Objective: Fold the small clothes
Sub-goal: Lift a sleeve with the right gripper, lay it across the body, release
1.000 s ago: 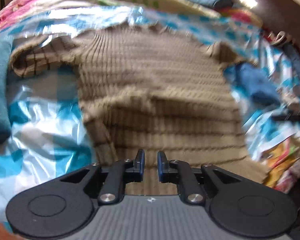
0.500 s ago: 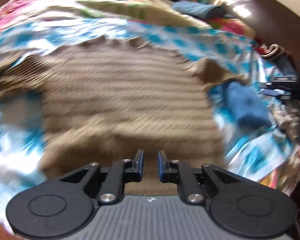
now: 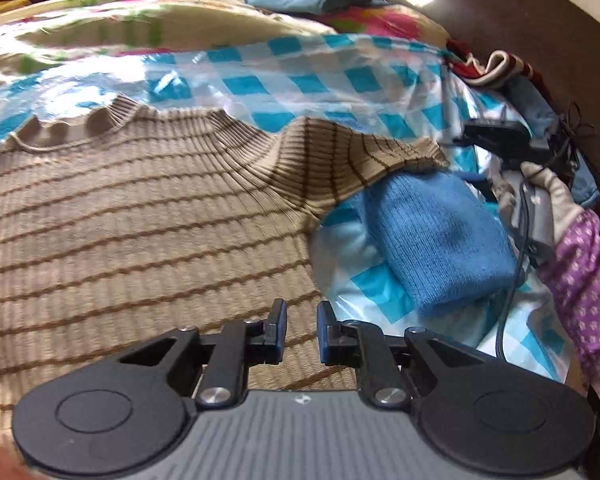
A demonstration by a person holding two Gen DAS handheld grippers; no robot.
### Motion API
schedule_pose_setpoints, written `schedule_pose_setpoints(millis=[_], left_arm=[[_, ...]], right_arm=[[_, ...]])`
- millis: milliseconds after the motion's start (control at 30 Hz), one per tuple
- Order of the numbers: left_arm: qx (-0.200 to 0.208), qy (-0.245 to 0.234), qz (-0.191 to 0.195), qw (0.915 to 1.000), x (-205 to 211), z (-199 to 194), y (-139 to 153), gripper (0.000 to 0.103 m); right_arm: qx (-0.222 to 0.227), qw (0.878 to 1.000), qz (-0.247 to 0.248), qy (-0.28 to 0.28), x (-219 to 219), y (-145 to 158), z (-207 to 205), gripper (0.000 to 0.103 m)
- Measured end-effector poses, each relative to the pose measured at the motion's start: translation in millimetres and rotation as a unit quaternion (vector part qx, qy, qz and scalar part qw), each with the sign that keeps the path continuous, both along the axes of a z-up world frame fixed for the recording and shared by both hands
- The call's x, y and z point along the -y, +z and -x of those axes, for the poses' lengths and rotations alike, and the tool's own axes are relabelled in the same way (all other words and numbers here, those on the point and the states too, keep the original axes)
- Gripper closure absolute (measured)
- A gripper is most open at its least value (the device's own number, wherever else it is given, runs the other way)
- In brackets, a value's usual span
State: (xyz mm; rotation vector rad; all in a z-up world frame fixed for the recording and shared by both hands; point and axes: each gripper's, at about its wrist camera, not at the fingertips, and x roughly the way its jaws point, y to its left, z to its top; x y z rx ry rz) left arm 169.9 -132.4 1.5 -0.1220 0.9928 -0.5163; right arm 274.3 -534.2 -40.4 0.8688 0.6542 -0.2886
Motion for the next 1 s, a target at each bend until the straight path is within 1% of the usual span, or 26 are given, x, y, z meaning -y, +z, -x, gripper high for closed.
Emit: schedule_pose_setpoints(millis=[67,167,267,300,333,400,433,533,633,700,767,900,1000], left_arm=[[-0.01,-0.002,-0.002,1.0,5,-1,-6,0.082],[-0.017,-0.001,-0.001,0.9998,10,-4,-11,0.081],[-0.011,-0.003,-0.003,0.9999,17,-8,-11,0.08],[-0.008,-0.004,-0.002,1.0,19,-11,-9,0.08],[-0.004,-0.003,-0.002,1.0,22,-13,-8,0.08],[0.009,-0.002,-0.002,1.0,27,-19,-4,0.08],[0.017,-0.001,-0.006,0.9998,29,-21,-2,0.079],[0.031,0.004,-0.011,0.9994,32,-26,1,0.078],[0.043,0.013,-0.016,0.9989,31,-32,1,0.077],[0.049,0.026,-0.024,0.9982,27,-36,-1,0.076],[0.051,0.038,-0.024,0.9977,18,-37,-2,0.076],[0.046,0.064,-0.011,0.9968,-13,-30,-2,0.075],[0.045,0.092,-0.007,0.9947,-46,-22,-3,0.074]], right_arm=[[-0.002,1.0,-0.002,0.012,0,-6,-11,0.05],[-0.02,1.0,-0.004,0.01,-1,-18,-20,0.051],[-0.01,1.0,-0.012,0.006,-1,-22,-17,0.051],[-0.007,1.0,-0.015,0.004,1,-21,-14,0.055],[-0.006,1.0,-0.021,0.005,2,-21,-12,0.07],[0.0,1.0,-0.025,0.014,2,-17,-7,0.086],[0.006,1.0,-0.019,0.02,0,-13,-6,0.089],[0.032,0.999,0.006,0.041,-8,9,-1,0.094],[0.064,0.996,0.014,0.061,-18,36,1,0.095],[0.086,0.993,0.02,0.079,-28,57,5,0.095],[0.107,0.989,0.025,0.1,-43,79,9,0.095],[0.148,0.975,0.043,0.161,-93,121,8,0.095],[0.167,0.96,0.041,0.22,-146,141,1,0.095]])
